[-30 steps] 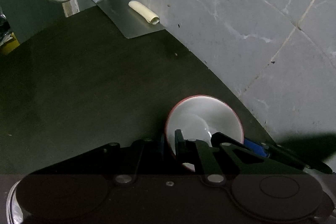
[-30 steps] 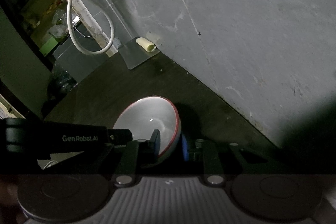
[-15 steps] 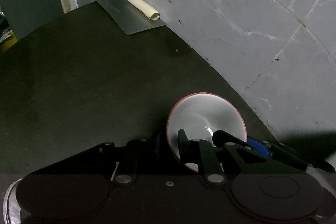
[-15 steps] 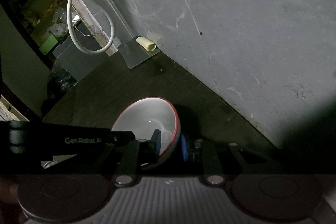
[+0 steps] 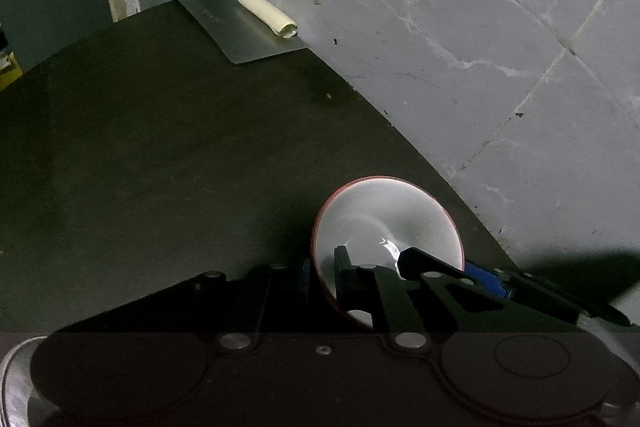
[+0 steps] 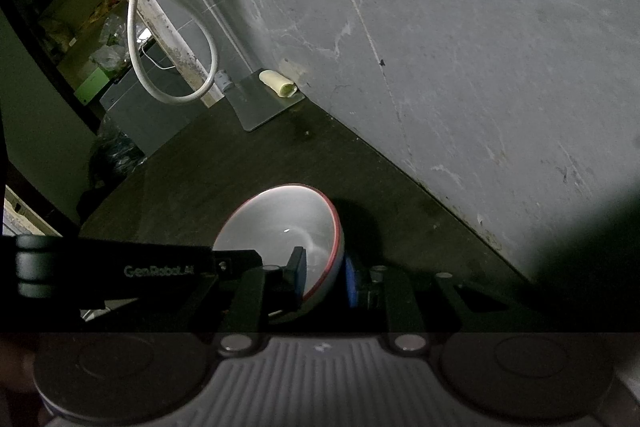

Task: Organize plates and bowls
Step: 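Lift the second white bowl off the table with the left tool, then carry the second white bowl to the stack and lower it with the left tool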

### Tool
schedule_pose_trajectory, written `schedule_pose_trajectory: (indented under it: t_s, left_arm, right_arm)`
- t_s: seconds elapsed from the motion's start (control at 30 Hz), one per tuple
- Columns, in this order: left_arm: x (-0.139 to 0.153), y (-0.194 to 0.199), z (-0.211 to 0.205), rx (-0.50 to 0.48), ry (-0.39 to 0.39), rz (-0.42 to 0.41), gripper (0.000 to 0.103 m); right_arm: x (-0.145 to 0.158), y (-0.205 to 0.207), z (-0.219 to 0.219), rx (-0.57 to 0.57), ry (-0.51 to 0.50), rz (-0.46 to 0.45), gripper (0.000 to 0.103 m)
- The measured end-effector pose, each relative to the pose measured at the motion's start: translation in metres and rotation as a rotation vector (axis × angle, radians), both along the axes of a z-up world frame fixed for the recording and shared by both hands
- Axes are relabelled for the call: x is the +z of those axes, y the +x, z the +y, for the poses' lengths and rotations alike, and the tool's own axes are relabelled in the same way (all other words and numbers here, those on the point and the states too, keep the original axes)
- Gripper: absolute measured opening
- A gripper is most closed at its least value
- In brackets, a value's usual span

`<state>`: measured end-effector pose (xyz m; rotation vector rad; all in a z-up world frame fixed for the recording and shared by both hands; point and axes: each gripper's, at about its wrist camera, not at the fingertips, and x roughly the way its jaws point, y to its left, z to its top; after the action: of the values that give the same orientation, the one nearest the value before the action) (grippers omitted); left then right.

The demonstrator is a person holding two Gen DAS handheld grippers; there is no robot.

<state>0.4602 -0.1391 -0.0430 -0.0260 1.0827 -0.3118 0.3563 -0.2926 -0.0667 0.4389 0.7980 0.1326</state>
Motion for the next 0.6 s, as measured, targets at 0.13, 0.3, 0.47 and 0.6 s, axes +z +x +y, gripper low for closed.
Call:
schedule_pose_trajectory:
  t_s: [0.13,0.3,0.47,0.6]
  left_arm:
    - [0.002,-0.003,0.001,0.007,-0.015,-0.009,0.008]
    - [0.004,-0.011,0.002,0.021,-0.021,-0.021,0.008]
    - [0.007,-0.023,0.009,0.054,-0.037,-0.027,0.007]
    - [0.012,-0.036,0.017,0.077,-0.05,-0.04,0.007]
  right_arm:
    - [0.0,-0.004,0.0,-0.002,-0.002,-0.005,0.02]
    - [-0.001,-0.008,-0.001,0.002,0.011,0.0,0.018]
    - [0.002,-0.016,0.0,0.022,0.025,-0.007,0.016]
    - [0.007,-0.024,0.005,0.037,0.033,-0.016,0.016]
